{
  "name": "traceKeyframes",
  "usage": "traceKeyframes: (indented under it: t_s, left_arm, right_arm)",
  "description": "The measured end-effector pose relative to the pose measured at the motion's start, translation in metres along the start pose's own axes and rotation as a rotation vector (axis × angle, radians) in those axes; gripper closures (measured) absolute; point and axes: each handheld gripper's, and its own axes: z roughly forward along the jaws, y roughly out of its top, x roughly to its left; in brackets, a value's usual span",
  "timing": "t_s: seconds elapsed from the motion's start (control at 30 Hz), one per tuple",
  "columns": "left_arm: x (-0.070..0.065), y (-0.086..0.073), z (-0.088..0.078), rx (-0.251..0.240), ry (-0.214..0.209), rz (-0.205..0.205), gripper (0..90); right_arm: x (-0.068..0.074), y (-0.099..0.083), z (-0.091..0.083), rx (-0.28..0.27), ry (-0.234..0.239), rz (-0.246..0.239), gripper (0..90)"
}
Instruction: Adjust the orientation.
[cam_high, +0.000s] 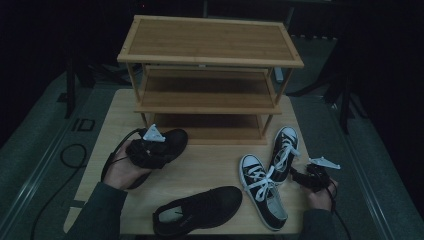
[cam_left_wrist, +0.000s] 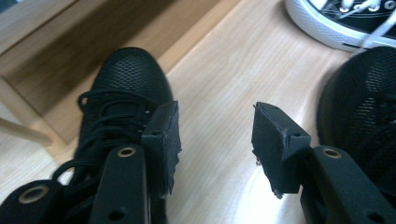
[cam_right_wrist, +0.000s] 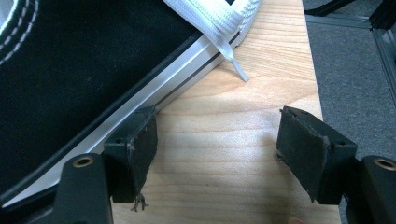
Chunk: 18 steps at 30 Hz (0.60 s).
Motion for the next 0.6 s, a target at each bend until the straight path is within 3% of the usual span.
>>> traceKeyframes:
  t_s: [0.27,0.6]
  left_arm:
    - [-0.016,0.001,0.001,0.030,-0.061,0.048,51.4]
    - [-0.033,0.000,0.001,0.040,-0.092,0.091,51.6]
  right_arm:
    - [0.000,0.000,0.000,0.000,0.000,0.000,28.7]
    - [0.000,0.000,0.000,0.000,0.000,0.000,28.7]
